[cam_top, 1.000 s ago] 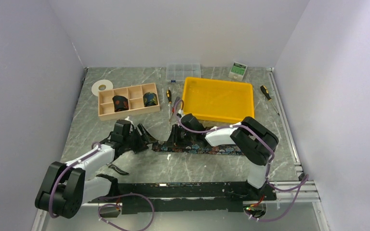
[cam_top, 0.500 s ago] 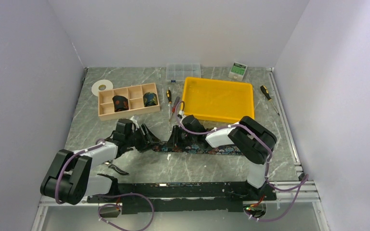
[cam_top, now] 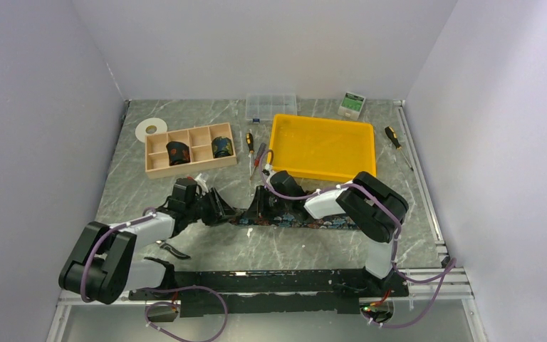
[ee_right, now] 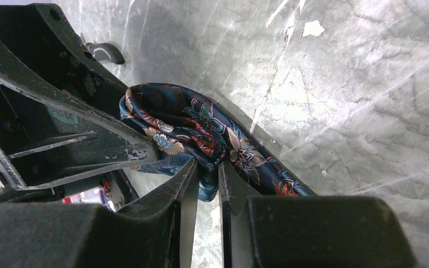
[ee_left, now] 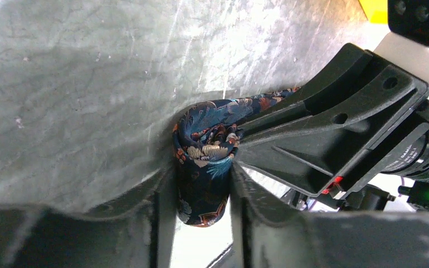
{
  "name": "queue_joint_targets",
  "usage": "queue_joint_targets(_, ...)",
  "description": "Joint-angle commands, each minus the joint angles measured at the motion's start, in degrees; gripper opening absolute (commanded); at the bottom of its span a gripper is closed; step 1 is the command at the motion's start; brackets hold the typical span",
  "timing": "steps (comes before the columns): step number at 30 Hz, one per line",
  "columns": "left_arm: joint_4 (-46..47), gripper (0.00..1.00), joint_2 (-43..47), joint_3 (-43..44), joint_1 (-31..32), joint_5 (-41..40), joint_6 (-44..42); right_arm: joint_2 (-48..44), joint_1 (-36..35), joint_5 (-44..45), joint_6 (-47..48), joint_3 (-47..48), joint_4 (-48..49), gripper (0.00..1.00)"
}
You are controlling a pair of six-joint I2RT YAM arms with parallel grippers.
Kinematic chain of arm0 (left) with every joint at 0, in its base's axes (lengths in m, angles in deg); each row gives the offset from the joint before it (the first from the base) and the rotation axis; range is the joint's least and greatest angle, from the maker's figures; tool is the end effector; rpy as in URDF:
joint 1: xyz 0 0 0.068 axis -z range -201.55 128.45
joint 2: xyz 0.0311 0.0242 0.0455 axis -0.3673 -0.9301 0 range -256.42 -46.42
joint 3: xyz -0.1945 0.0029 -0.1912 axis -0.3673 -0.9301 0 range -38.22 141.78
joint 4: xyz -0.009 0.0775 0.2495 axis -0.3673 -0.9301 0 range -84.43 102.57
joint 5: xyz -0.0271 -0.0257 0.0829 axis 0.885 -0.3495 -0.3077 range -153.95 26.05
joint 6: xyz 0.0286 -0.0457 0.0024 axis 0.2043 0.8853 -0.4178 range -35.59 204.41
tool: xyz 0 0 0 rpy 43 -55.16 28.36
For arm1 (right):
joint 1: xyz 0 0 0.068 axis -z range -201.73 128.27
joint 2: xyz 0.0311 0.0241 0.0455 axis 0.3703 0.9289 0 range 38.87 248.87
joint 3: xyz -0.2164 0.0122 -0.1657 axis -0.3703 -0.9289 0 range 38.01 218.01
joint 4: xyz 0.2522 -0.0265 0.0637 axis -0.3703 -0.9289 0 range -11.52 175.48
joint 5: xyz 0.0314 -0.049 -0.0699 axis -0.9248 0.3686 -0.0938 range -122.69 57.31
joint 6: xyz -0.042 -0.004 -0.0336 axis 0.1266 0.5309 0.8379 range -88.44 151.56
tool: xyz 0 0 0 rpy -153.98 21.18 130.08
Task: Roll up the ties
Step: Roll the tie at the center of the board.
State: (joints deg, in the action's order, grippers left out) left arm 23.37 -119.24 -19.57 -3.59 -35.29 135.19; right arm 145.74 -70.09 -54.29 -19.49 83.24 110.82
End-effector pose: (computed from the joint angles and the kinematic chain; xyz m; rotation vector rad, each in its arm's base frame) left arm 0.1951 -0.0811 0.1299 -0.4428 2.4789 -1.1370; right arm 0.2242 0.2718 0.1157 -0.1831 2.5096 1.2761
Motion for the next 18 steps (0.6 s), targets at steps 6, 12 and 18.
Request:
queue_joint_targets(6,-5.9,0.15,2.9,2.7,2.5,-0.2,-2.8,-0.4,0.0,0.9,1.4,-0.3,-0.2,0.23)
queue_joint_targets(12,-23.3,0.03,6.7,9.3,3.3,-10.9,-5.8,-7.5,0.3,3.2,4.7,0.3,-7.6,0.49)
queue_joint_targets(18,-41.1,0.03,6.7,19.2,4.5,-24.6,-9.1,-20.2,2.6,10.5,10.6,-3.9,-16.2,0.57)
